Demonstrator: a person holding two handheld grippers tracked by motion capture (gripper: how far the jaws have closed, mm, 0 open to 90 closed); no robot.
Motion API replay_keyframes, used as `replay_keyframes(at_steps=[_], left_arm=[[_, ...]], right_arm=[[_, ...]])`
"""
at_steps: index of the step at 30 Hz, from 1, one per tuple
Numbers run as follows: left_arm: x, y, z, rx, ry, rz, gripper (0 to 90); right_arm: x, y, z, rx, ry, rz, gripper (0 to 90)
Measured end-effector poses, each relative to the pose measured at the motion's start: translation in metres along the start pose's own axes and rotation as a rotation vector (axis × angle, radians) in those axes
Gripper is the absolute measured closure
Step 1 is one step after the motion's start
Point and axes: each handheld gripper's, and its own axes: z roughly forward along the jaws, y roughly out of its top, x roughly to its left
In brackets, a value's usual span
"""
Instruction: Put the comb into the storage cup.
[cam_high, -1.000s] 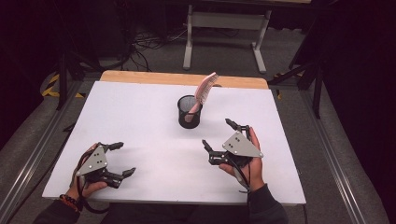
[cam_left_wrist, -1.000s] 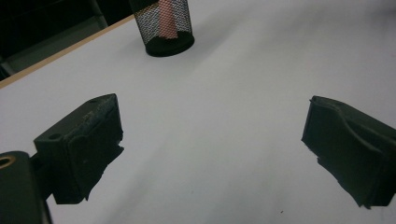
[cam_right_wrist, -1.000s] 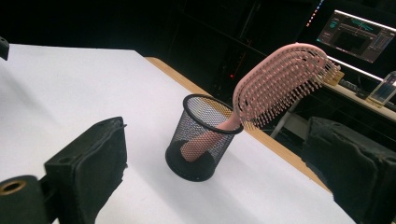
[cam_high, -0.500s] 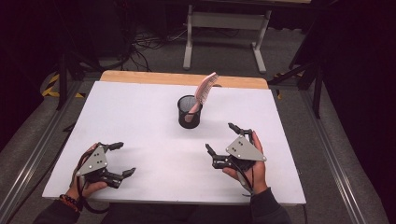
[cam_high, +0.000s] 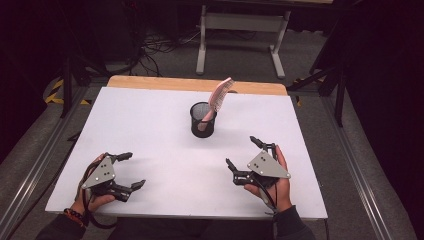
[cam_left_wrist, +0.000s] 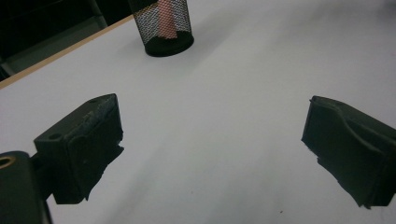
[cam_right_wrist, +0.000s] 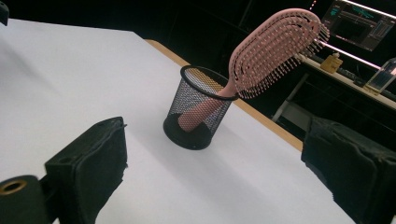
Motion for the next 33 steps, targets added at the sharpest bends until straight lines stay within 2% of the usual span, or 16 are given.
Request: replay_keyframes(at_steps=[16,25,33], left_arm=[[-0.001,0.000,0.001,0.004,-0.002,0.000,5.6],[-0.001,0.000,0.001,0.008,-0.003,0.007,5.6],[-0.002,0.000,0.002,0.008,0.000,0.008,5.6]], right_arm=[[-0.005,-0.016,-0.006,0.034,-0.017,0.002,7.1],[-0.008,-0.026,-0.012,0.045,-0.014,0.032,7.1],[-0.010,-0.036,-0.017,0.061,-0.037,0.028,6.9]])
